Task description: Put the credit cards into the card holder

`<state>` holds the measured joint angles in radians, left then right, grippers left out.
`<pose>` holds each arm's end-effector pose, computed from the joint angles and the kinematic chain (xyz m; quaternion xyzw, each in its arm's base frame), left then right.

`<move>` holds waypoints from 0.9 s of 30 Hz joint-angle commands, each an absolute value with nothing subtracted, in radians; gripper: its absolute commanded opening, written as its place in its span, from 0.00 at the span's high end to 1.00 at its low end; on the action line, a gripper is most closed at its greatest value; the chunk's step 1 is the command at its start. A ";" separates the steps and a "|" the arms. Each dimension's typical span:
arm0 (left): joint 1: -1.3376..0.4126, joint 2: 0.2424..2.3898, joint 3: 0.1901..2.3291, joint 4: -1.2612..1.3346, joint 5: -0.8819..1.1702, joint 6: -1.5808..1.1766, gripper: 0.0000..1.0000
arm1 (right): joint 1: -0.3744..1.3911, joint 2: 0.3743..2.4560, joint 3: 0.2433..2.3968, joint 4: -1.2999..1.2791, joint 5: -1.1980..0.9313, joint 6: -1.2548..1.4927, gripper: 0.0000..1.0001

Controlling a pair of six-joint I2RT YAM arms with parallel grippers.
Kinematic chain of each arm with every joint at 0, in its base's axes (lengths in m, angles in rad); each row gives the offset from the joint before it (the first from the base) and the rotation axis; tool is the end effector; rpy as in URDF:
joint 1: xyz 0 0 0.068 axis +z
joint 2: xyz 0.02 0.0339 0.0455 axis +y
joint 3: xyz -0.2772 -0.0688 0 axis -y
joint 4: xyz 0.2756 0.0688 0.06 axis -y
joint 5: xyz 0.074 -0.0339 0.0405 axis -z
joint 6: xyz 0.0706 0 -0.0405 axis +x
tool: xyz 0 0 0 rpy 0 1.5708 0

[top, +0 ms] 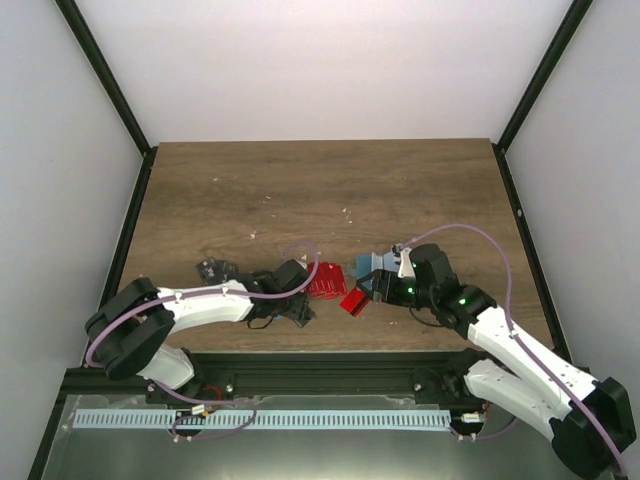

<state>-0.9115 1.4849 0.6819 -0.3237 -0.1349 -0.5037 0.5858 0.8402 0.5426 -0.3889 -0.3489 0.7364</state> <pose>0.1868 -0.2255 0.1031 0.1825 0.9561 -0.0929 0.2097 0.1739 0.1443 0.2075 -0.0071 0.8932 0.3826 0.2363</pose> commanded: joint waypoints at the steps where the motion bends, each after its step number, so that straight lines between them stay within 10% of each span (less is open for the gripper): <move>1: -0.955 1.512 0.647 -0.384 -0.109 -0.551 0.30 | 0.605 0.821 0.532 -0.413 -0.355 0.761 0.30; 27: -1.344 1.615 0.715 -0.412 -0.171 -0.693 0.32 | 0.661 0.706 0.461 -0.574 -0.359 0.998 0.37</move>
<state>-1.3334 1.6077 0.7574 -0.2680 -0.2195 -0.6388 0.6346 0.7521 0.4976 -0.5453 -0.3584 0.9131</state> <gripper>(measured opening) 0.678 0.651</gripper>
